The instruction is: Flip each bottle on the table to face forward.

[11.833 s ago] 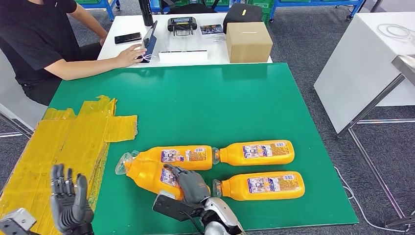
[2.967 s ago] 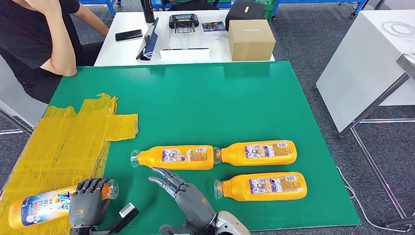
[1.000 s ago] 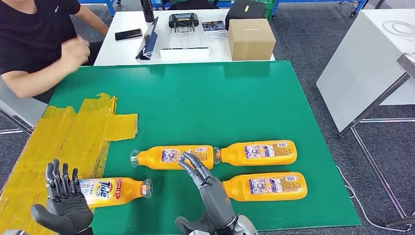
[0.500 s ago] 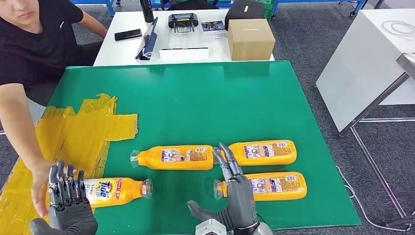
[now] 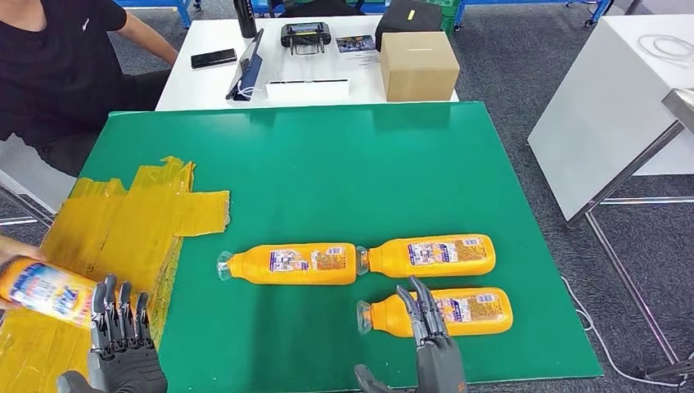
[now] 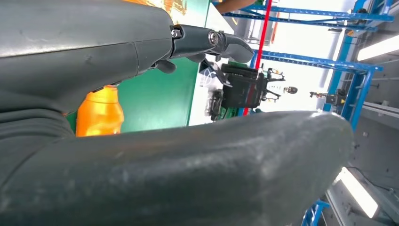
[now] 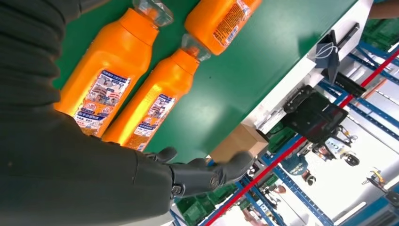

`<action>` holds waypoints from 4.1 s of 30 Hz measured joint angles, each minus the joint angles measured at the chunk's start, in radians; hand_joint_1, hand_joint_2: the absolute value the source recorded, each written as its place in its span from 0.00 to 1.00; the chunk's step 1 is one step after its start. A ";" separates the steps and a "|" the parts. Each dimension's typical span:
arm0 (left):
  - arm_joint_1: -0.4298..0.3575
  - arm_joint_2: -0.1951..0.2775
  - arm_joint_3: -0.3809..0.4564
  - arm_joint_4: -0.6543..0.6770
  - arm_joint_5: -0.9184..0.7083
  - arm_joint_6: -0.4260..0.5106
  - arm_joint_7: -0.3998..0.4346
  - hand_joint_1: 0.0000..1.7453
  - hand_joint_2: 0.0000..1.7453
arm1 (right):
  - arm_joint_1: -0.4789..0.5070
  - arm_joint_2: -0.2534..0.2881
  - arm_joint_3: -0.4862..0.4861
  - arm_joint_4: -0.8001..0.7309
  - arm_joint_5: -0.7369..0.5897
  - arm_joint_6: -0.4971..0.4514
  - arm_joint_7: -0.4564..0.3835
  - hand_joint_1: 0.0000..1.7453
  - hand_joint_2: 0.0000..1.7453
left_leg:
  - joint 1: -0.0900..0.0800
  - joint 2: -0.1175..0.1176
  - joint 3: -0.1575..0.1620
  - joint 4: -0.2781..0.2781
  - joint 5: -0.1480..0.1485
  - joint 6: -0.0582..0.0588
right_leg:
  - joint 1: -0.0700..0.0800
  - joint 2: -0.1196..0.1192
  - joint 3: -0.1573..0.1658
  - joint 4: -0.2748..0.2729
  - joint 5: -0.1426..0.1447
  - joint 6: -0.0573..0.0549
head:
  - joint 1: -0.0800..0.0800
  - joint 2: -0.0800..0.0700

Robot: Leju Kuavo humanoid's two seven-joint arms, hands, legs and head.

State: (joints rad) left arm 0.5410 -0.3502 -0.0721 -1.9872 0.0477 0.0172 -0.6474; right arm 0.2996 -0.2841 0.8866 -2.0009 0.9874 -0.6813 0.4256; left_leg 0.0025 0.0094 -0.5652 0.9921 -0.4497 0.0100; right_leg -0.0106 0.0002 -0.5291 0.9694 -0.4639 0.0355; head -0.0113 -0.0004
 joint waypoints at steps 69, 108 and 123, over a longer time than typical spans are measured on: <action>-0.055 -0.002 0.018 0.122 0.011 -0.228 0.057 0.00 0.00 | 0.298 0.634 -1.303 0.022 0.208 0.696 -0.818 0.00 1.00 | -0.002 -0.002 0.003 0.000 -0.004 0.003 | -0.002 -0.001 0.006 0.000 -0.004 0.002 | 0.000 0.000; -0.071 -0.002 0.028 0.137 0.010 -0.249 0.074 0.00 0.00 | 0.280 0.607 -1.123 0.083 0.298 0.645 -0.739 0.00 1.00 | -0.002 -0.002 0.003 0.000 -0.004 0.003 | -0.002 -0.001 0.008 0.000 -0.004 0.002 | 0.000 0.000; -0.071 -0.002 0.032 0.138 0.010 -0.274 0.081 0.00 0.00 | 0.272 0.388 -1.001 0.072 0.160 0.608 -0.532 0.00 1.00 | -0.003 -0.002 0.003 0.000 -0.004 0.003 | -0.003 -0.001 0.011 0.000 -0.003 0.003 | 0.000 0.000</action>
State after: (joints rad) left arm 0.4699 -0.3525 -0.0397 -1.8490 0.0580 -0.2565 -0.5661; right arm 0.5720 0.1035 -0.1148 -1.9291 1.1470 -0.0736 -0.1059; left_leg -0.0005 0.0072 -0.5625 0.9920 -0.4533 0.0134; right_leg -0.0131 -0.0013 -0.5177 0.9693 -0.4672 0.0381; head -0.0113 -0.0004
